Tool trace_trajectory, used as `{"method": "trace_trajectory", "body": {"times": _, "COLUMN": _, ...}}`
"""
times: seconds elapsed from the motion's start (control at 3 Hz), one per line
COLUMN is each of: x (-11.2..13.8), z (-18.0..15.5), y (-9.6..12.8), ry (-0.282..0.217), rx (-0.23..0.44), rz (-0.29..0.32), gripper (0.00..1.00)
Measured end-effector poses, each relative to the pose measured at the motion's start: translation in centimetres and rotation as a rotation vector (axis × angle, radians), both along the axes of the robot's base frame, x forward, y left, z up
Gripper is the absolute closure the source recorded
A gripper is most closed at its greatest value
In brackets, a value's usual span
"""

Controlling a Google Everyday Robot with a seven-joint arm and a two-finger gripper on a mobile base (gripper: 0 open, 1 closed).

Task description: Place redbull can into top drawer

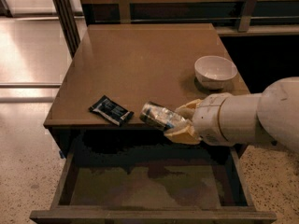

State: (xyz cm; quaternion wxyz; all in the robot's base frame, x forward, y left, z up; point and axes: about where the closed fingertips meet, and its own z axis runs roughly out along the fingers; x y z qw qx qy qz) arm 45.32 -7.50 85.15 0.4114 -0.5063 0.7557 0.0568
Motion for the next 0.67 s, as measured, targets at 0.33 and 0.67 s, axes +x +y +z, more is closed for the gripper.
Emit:
{"method": "trace_trajectory", "body": {"times": 0.33, "x": -1.8, "z": -1.0, "y": -1.8, "ry": -0.005, "rx": 0.02, "rz": -0.098, "gripper": 1.0}}
{"method": "trace_trajectory", "body": {"times": 0.67, "x": -3.0, "z": -2.1, "y": -3.1, "ry": 0.014, "rx": 0.049, "rz": -0.129, "gripper": 1.0}}
